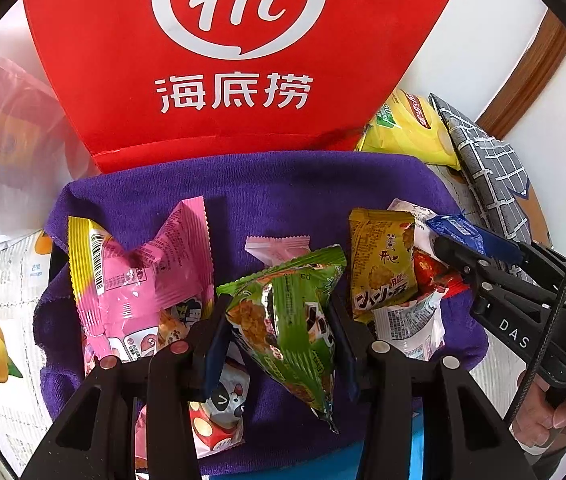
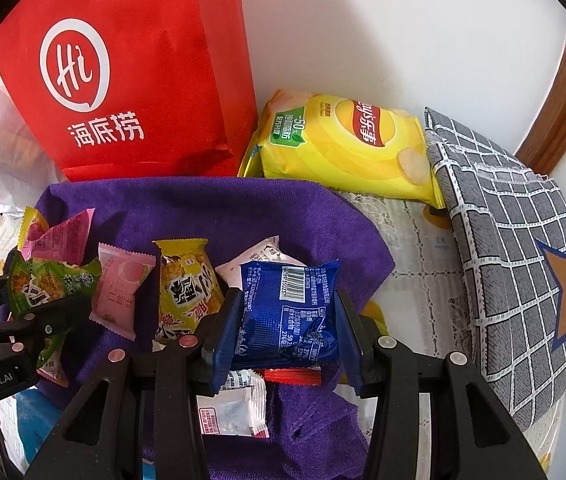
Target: Organize snacks
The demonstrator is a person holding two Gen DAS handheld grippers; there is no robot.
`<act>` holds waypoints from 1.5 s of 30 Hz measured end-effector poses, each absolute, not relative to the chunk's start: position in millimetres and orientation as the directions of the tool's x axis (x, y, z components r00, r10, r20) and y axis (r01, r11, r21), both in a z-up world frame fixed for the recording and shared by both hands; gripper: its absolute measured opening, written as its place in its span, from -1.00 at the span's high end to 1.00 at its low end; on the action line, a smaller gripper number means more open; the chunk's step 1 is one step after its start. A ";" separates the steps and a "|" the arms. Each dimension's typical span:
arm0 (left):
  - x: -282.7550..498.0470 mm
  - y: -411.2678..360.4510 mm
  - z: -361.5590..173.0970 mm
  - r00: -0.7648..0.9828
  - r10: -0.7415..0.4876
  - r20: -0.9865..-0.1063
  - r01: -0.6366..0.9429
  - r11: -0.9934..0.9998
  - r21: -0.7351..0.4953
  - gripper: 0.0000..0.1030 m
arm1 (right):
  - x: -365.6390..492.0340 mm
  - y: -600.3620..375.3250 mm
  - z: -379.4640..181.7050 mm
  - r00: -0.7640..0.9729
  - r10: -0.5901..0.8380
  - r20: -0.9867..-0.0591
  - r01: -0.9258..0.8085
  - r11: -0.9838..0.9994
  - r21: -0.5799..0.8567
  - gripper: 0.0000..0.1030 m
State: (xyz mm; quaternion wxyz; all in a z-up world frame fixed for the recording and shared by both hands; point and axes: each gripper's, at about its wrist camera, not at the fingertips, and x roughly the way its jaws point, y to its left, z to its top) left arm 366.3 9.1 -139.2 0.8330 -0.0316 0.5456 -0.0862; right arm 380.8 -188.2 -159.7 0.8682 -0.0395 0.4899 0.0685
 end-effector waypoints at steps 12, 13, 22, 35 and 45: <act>364.0 13.2 -133.0 0.386 -0.203 -0.900 0.095 0.979 -0.180 -0.04 | 380.7 -186.8 -160.0 0.508 0.080 -0.858 -0.157 0.988 0.000 0.12; 362.6 13.9 -130.4 0.392 -0.205 -0.897 0.096 0.979 -0.182 -0.06 | 380.7 -186.8 -160.4 0.508 0.083 -0.857 -0.160 0.987 0.001 0.12; 351.2 21.6 -105.0 0.449 -0.189 -0.873 0.091 0.982 -0.165 -0.16 | 379.5 -182.9 -161.9 0.500 0.080 -0.862 -0.166 0.986 -0.005 0.11; 320.9 33.8 -56.4 0.531 -0.183 -0.827 0.080 0.983 -0.166 -0.28 | 342.5 -170.2 -124.1 0.576 0.068 -0.815 -0.180 0.983 -0.045 -0.32; 265.6 32.4 -20.6 0.608 -0.147 -0.781 0.081 0.989 -0.123 -0.49 | 277.2 -178.7 -71.7 0.637 0.136 -0.759 -0.157 0.987 0.046 -0.32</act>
